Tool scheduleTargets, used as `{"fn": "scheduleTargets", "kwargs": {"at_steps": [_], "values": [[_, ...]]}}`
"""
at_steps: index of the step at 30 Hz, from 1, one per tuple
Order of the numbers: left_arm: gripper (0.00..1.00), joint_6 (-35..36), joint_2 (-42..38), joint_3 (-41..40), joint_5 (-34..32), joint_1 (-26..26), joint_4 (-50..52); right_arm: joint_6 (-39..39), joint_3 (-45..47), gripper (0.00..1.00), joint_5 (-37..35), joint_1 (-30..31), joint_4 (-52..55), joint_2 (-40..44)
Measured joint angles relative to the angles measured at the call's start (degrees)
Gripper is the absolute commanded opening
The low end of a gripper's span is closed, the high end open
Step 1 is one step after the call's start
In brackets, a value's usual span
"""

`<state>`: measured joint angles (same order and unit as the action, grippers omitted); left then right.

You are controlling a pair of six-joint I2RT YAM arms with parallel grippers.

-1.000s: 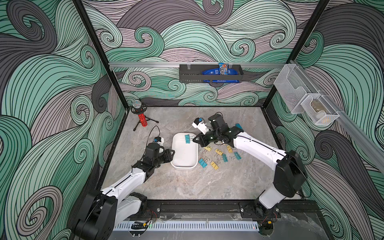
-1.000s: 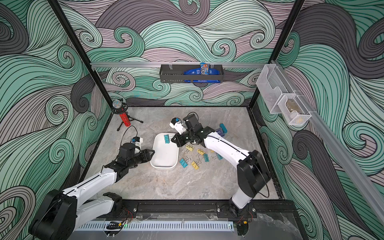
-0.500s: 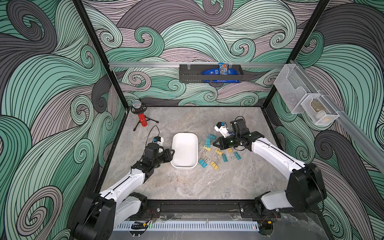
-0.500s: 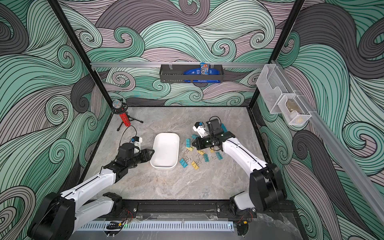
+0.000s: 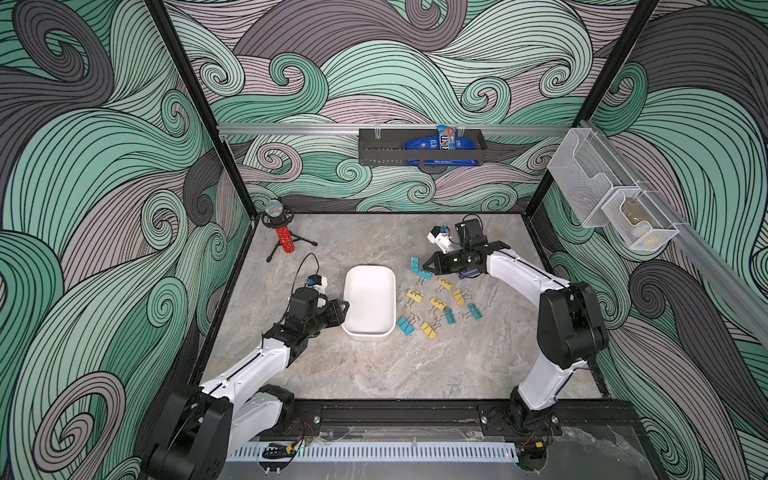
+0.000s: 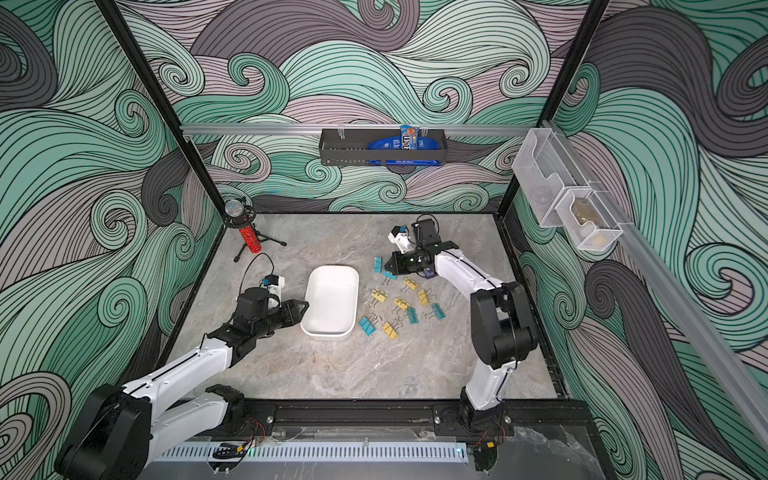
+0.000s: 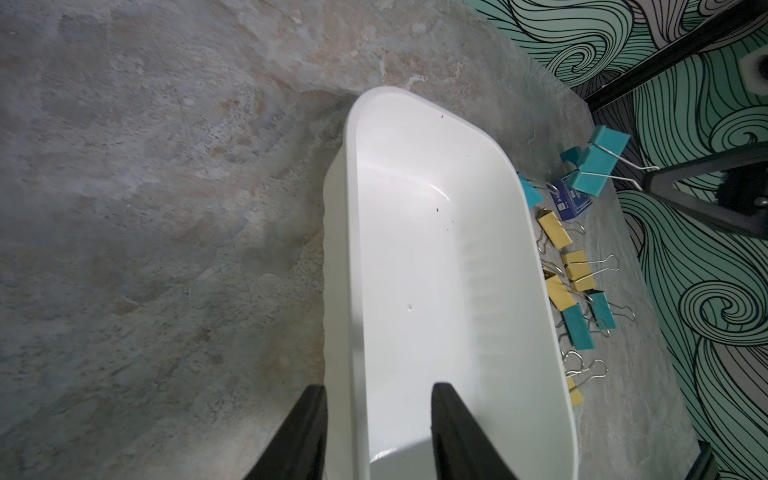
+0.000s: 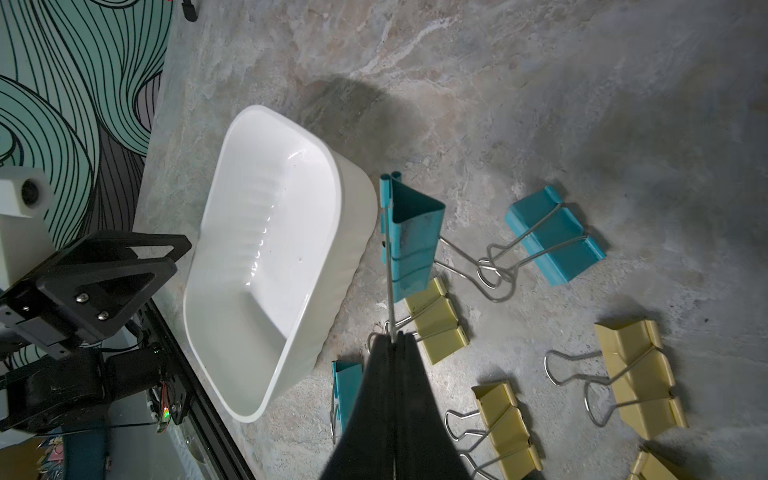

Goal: Take out the binder clips from the storage box
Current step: Place the binder clip at the center of the board.

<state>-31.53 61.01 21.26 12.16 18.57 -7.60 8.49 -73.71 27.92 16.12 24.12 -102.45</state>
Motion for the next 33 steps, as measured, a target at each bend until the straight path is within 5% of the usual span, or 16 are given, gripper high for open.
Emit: {"fn": "scheduleTargets", "kwargs": {"at_steps": [33], "values": [[0.44,0.00,0.39,-0.11,0.02,0.00,-0.11,3.10,-5.09,0.00,2.43,3.21,-2.54,-12.31]]}}
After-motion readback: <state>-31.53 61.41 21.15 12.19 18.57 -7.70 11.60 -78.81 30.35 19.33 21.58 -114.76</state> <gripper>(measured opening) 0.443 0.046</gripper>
